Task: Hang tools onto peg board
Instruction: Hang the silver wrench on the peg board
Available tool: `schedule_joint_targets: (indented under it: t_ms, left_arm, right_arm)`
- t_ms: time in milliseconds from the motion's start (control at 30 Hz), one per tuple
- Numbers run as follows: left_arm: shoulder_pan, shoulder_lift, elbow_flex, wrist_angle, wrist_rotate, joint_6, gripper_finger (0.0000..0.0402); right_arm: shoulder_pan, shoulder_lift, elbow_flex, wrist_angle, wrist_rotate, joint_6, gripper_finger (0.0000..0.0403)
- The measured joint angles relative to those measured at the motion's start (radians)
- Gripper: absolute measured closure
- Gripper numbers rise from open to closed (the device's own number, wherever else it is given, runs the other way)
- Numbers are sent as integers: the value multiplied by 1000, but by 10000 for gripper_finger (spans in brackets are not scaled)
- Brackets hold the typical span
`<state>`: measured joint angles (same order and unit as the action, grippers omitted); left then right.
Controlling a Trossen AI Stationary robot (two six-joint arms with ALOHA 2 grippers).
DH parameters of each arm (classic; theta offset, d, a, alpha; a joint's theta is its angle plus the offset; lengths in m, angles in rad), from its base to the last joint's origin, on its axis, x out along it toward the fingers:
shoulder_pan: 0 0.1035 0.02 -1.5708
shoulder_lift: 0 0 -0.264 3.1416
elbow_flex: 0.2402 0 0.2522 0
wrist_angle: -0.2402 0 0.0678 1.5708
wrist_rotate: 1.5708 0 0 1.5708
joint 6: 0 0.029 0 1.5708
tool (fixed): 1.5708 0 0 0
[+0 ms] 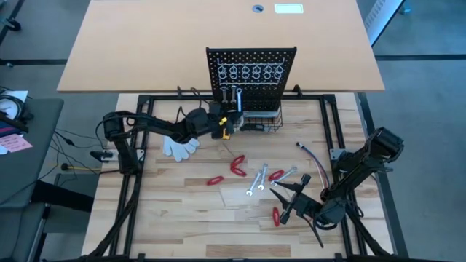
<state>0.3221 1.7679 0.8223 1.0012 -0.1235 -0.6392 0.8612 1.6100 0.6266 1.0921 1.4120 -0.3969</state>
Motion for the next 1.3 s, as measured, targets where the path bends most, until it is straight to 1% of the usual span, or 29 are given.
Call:
schedule_joint_targets:
  t_ms: [333, 433, 567, 867, 1033, 1300]
  left_arm:
    - [-1, 0, 3, -11, 3, 0, 393]
    - [-10, 0, 41, -98, -8, 13, 393]
    - [-42, 0, 101, -202, -87, 69, 393]
    - [-39, 0, 108, -202, -94, 52, 393]
    - [-26, 0, 108, -213, -124, -6, 393]
    - [-4, 0, 108, -212, -117, -32, 393]
  right_arm:
    - [0, 0, 0, 0, 0, 0, 267]
    - [0, 0, 0, 0, 0, 0, 267]
    - [0, 0, 0, 0, 0, -1, 267]
    - [9, 0, 0, -19, 0, 11, 267]
    - [8, 0, 0, -18, 0, 12, 267]
    - [8, 0, 0, -18, 0, 15, 267]
